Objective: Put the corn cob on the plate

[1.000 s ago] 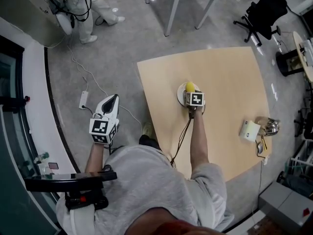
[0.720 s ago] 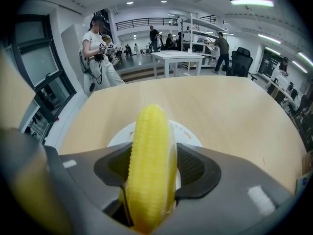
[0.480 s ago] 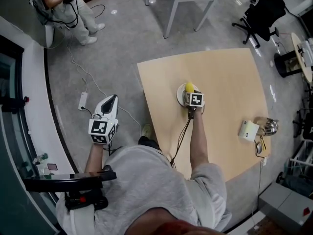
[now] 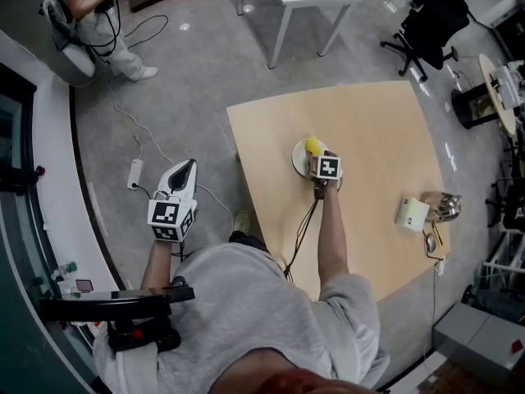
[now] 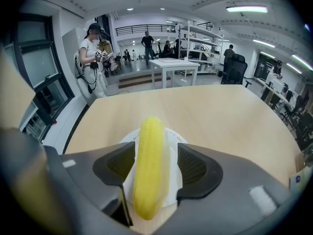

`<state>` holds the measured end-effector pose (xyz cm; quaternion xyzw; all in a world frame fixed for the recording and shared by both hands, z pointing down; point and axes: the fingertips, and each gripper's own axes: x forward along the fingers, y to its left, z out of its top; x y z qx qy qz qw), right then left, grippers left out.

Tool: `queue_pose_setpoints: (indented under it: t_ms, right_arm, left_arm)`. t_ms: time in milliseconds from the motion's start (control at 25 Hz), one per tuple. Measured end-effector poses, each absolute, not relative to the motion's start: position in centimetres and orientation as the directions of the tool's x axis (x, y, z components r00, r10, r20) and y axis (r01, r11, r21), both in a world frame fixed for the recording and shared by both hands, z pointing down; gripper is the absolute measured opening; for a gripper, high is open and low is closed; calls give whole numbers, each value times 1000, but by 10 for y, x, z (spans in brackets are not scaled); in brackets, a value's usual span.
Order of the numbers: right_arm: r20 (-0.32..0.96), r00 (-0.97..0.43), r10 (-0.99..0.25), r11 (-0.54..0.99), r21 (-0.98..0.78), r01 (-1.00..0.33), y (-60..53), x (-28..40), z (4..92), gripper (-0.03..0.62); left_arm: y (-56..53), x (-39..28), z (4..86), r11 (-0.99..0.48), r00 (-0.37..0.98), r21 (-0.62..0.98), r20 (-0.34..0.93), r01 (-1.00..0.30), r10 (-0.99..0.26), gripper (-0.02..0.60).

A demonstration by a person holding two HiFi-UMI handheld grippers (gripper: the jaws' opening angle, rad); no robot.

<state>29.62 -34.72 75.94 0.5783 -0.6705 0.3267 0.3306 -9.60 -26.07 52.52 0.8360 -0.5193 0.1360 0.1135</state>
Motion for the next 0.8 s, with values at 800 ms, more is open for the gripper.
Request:
queue_pose_setpoints:
  t_ms: [800]
  right_arm:
    - [639,-73,-766,62,-40,-997,-263,285,657,250]
  left_arm:
    - [-228,-68,505,-558,549,47,261,-829,-794,18]
